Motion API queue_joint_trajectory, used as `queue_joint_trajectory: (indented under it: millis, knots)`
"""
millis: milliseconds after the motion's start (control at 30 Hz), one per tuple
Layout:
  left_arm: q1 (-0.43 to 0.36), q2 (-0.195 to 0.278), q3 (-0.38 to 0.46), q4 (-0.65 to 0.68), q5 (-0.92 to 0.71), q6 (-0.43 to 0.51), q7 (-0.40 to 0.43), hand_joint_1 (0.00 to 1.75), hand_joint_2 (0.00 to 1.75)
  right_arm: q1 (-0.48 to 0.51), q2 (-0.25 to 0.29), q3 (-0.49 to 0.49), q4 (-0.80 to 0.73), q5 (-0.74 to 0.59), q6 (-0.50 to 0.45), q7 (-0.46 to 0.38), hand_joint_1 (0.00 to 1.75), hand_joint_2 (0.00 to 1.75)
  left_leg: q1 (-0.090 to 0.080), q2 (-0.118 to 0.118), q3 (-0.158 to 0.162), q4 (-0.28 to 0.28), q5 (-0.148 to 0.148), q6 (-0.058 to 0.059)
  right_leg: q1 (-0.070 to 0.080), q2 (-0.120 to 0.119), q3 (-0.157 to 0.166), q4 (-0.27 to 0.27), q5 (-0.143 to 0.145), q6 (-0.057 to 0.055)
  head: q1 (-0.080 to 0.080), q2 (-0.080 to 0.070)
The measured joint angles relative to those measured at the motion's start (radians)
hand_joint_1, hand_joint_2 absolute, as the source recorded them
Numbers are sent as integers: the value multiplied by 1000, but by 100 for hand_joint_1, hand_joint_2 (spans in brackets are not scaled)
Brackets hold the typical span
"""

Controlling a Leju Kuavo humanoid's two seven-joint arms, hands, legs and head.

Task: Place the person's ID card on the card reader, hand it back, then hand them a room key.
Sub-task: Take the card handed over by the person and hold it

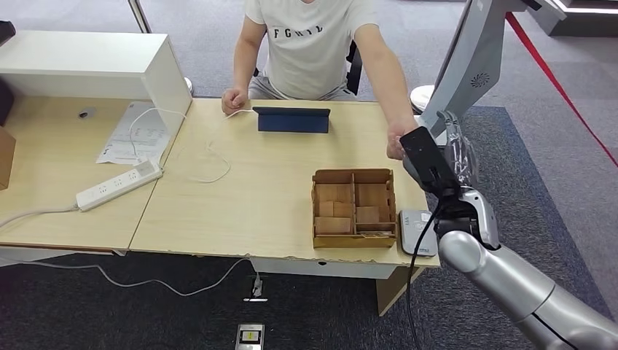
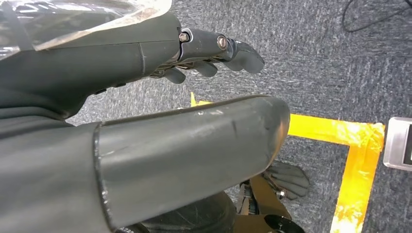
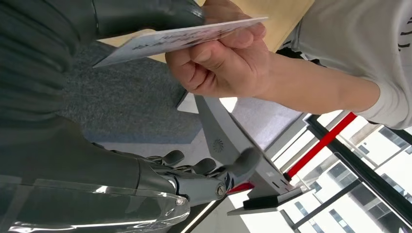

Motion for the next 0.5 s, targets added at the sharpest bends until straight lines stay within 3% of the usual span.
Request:
queue_joint_trajectory:
  millis: [133, 300, 500]
  knots:
    - [0, -1, 0, 0, -2, 9, -1, 0, 0, -11, 8, 17, 20, 14, 0, 2, 157, 175, 0, 0, 0, 0, 0, 0, 0, 0, 0, 0, 0, 0, 0, 0]
    - [-1, -2, 0, 0, 0, 20, 4, 0, 0, -31, 21, 40, 45, 21, 1, 4, 175, 175, 0, 0, 0, 0, 0, 0, 0, 0, 0, 0, 0, 0, 0, 0]
    - [-1, -4, 0, 0, 2, 36, 8, 0, 0, -44, 33, 60, 68, 20, 1, 1, 175, 175, 0, 1, 0, 0, 0, 0, 0, 0, 0, 0, 0, 0, 0, 0]
